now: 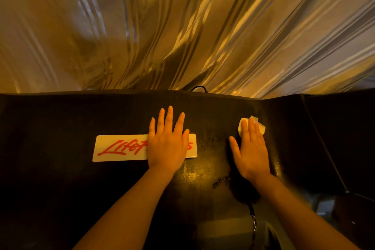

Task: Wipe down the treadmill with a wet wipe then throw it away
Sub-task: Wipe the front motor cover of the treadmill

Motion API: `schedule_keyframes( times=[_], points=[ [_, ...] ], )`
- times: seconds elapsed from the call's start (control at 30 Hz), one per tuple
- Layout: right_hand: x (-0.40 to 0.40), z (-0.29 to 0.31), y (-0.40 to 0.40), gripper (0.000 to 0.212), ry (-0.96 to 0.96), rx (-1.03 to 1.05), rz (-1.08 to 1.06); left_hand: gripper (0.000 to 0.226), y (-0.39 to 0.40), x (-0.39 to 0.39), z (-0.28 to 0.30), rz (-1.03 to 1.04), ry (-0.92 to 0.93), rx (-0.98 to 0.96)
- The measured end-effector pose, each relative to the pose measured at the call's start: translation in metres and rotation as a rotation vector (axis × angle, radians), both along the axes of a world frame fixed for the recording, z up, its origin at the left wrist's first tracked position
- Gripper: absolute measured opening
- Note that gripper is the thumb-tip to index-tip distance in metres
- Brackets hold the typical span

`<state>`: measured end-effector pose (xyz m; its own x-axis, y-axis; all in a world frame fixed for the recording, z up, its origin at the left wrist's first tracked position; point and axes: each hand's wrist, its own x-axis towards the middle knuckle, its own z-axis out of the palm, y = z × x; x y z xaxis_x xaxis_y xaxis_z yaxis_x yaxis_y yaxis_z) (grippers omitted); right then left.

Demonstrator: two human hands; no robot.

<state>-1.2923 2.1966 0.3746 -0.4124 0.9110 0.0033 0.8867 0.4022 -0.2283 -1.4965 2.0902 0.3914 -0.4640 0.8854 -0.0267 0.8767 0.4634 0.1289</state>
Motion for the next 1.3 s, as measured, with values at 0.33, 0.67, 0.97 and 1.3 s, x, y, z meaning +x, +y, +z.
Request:
schedule_keyframes(
  times=[0.33,0.67,0.97,1.3],
  points=[
    [-0.015,0.016,0.043,0.079,-0.063,-0.025,-0.032,0.060,0.000,0.000,0.002,-0.001,-0.020,-0.021],
    [-0.014,0.016,0.038,0.085,-0.030,-0.027,-0.041,0.061,0.001,0.000,0.002,-0.003,-0.029,-0.016],
    [0.004,0.003,0.019,0.084,-0.039,0.027,-0.034,0.061,0.000,0.000,0.003,-0.013,-0.030,-0.022],
    [-0.009,0.025,0.072,0.084,-0.154,0.010,-0.003,0.065,0.002,0.000,0.002,-0.010,-0.017,-0.016]
  ],
)
